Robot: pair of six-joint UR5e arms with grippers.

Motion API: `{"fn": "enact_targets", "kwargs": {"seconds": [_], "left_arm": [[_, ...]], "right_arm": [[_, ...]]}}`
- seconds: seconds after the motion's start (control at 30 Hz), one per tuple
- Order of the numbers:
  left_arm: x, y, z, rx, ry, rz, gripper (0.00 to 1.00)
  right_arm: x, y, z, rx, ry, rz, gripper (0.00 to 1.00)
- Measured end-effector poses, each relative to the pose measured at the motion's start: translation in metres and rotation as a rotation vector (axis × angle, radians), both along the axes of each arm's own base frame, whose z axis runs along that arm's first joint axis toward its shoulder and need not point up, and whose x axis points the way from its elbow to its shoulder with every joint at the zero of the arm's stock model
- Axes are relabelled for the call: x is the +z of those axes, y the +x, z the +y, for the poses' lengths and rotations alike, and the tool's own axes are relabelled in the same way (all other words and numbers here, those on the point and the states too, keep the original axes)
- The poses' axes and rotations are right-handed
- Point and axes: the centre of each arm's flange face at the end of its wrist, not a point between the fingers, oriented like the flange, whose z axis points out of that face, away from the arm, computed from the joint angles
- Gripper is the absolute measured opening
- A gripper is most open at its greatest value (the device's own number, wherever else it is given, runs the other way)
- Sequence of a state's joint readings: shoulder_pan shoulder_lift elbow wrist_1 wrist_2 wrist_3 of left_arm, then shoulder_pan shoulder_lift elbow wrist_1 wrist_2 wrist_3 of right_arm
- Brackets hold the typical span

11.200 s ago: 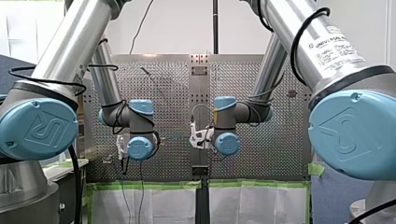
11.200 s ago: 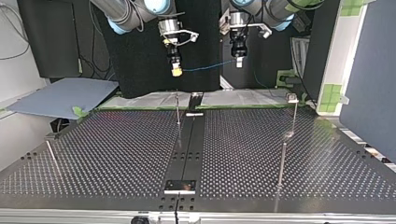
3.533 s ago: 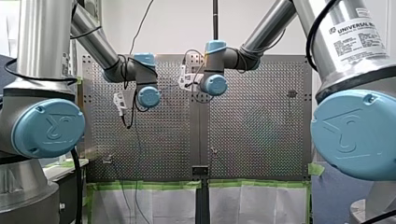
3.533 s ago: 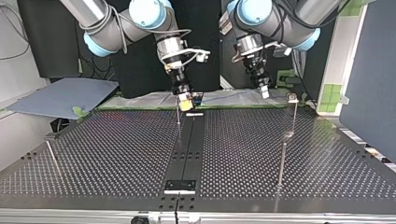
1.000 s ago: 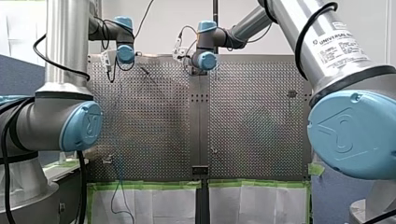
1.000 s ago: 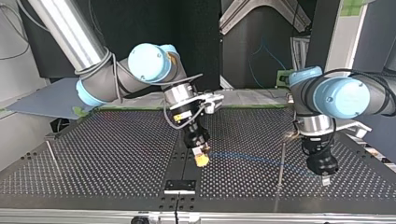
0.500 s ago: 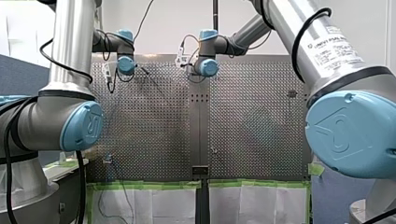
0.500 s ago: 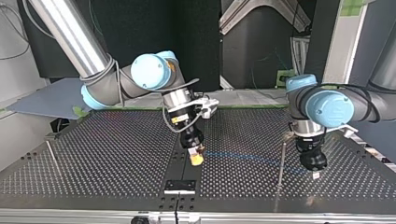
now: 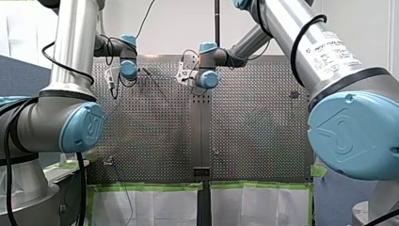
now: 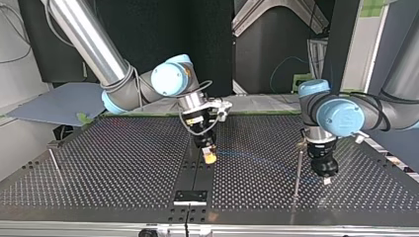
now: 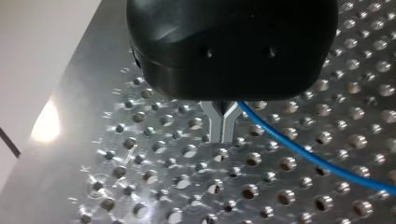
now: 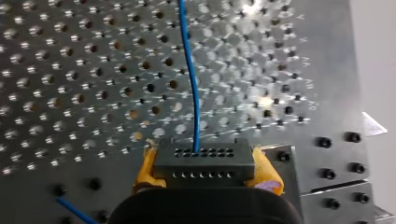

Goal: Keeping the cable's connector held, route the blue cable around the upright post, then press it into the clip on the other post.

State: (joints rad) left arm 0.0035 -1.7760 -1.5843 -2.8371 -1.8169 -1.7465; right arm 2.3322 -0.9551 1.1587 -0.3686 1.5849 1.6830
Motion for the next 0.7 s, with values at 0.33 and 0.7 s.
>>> {"fn": "enact_targets", "kwargs": {"seconds": [0.33, 0.7], "left_arm": [[-0.029, 0.004, -0.011, -0.043, -0.085, 0.067, 0.59], [-0.040, -0.002, -0.028, -0.086, -0.129, 0.126, 1.00]], "right_arm": [[-0.019, 0.001, 0.008, 0.006, 0.018, 0.035, 0.00], [-0.052, -0.008, 0.016, -0.011, 0.058, 0.086, 0.00]]}}
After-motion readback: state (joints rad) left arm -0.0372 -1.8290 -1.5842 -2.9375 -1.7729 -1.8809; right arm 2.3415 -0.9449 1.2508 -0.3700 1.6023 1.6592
